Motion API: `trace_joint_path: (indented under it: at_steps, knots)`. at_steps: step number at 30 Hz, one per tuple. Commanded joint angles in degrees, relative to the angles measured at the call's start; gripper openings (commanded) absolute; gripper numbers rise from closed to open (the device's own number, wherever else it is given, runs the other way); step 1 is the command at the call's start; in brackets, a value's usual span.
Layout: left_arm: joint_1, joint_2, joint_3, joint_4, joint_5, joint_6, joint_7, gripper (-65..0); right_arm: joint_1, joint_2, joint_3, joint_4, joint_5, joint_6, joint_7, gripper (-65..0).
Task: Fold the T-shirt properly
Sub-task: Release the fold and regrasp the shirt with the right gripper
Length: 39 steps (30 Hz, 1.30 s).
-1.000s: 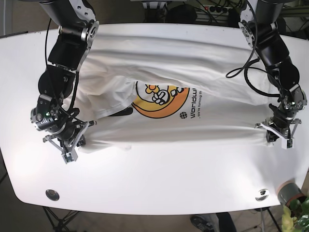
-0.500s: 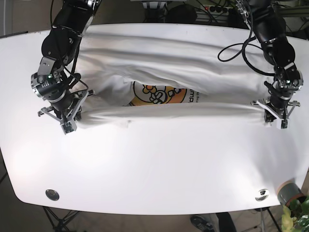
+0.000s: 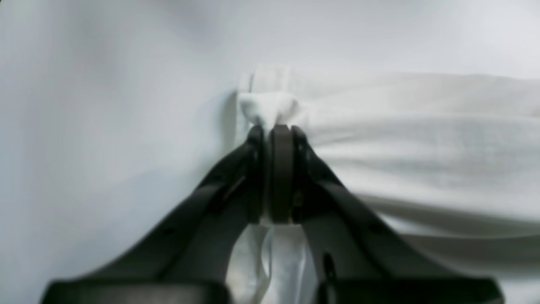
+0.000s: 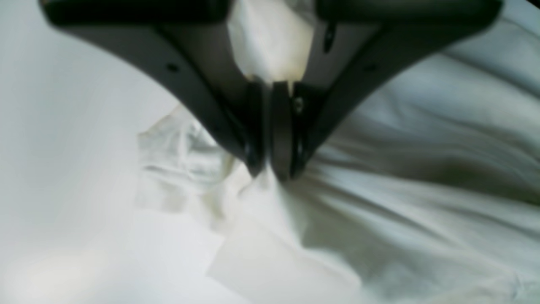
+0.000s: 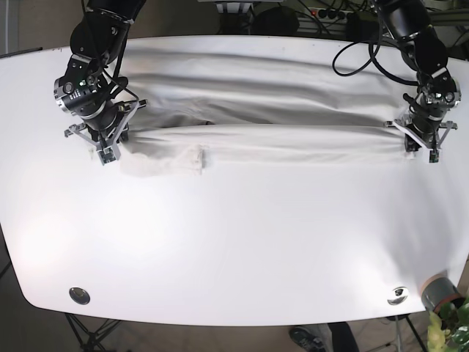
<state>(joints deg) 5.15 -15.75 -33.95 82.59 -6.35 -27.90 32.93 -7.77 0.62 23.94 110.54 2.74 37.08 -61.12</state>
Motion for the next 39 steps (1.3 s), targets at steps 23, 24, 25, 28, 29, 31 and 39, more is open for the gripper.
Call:
trace_joint_path:
  at_steps: [23, 24, 25, 28, 29, 31, 39]
  knots:
    - [-0.1, -4.8, 8.9, 1.1, 0.7, 0.9, 6.1, -65.0, 1.9, -0.4, 2.2, 4.7, 6.6, -0.9, -1.5, -5.9]
    - [-0.1, -4.9, 8.9, 1.2, 0.7, 0.9, 6.3, -65.0, 2.8, -0.4, 2.2, 4.7, 6.6, -0.9, -2.2, -6.2]
    - [-0.4, -5.0, 8.9, 1.4, 0.7, 0.9, 6.5, -65.0, 4.0, -0.4, 2.2, 4.7, 6.6, -0.9, -3.4, -7.0]
    - [-0.9, -5.5, 8.9, 1.3, 0.7, 0.9, 6.5, -65.0, 6.6, -0.4, 2.2, 4.7, 6.7, -0.9, -6.3, -7.6]
    - [-0.8, -5.6, 8.8, 1.4, 0.7, 0.9, 6.5, -65.0, 7.6, -0.4, 2.2, 4.7, 6.6, -0.9, -7.0, -7.6]
    - [-0.8, -5.6, 8.6, 1.5, 0.6, 0.9, 6.5, -65.0, 9.3, -0.4, 2.2, 3.6, 6.5, -0.99, -7.5, -7.6]
    - [-1.1, -5.1, 4.5, 1.4, 0.3, 0.9, 6.4, -65.0, 19.0, -0.4, 2.2, -12.7, 6.4, -1.43, -7.5, -10.3]
